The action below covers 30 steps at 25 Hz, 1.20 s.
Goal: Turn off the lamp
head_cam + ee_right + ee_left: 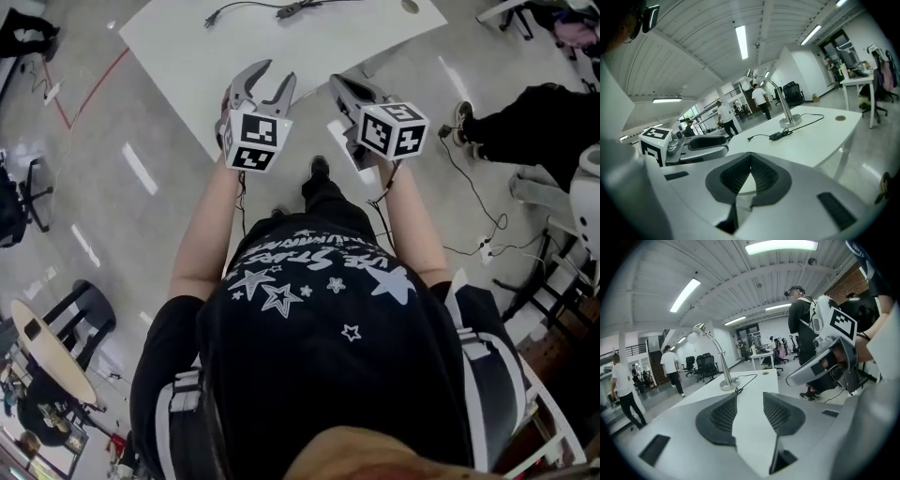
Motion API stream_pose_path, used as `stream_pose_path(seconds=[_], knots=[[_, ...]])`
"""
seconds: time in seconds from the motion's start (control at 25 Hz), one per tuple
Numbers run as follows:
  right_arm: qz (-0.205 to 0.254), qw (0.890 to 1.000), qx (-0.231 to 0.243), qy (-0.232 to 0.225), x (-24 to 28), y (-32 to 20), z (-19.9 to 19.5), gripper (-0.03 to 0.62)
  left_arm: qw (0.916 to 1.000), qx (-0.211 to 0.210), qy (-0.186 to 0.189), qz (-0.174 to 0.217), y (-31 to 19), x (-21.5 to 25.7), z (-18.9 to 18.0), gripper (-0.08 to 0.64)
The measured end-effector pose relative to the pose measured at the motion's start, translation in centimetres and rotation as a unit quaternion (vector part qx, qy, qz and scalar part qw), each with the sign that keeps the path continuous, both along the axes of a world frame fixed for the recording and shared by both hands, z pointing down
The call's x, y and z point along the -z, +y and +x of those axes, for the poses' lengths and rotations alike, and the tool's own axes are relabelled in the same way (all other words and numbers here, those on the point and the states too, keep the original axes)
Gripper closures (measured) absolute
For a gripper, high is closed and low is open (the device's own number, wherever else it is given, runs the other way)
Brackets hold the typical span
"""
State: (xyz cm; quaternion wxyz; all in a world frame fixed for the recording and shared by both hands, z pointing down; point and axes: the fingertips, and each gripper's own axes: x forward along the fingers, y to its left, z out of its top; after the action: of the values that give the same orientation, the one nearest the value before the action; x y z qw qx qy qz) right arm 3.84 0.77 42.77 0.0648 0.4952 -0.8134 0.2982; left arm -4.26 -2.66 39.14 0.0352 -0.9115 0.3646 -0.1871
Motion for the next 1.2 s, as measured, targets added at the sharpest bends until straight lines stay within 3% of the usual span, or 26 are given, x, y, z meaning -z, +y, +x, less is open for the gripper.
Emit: stream_pose_path(seconds=[0.48, 1.0, 1.2], knots=[[0.018, 1.0, 0.01, 0.013, 0.9, 6.4, -4.7, 0.588, 0.9982, 0.009, 0.058, -0.009, 7.2, 0.8, -5.3, 0.394], [0.059, 0.997, 0.026, 0.037, 3.8, 12.7, -9.5, 0.588, 0.9968, 0.014, 0.079, -0.009, 14.7, 1.4, -10.4, 0.4], [0.068, 0.996, 0.034, 0.048, 4.1, 14.7, -11.6, 0.588, 0.9959, 0.024, 0.087, -0.007, 16.5, 1.9, -12.9, 0.508]])
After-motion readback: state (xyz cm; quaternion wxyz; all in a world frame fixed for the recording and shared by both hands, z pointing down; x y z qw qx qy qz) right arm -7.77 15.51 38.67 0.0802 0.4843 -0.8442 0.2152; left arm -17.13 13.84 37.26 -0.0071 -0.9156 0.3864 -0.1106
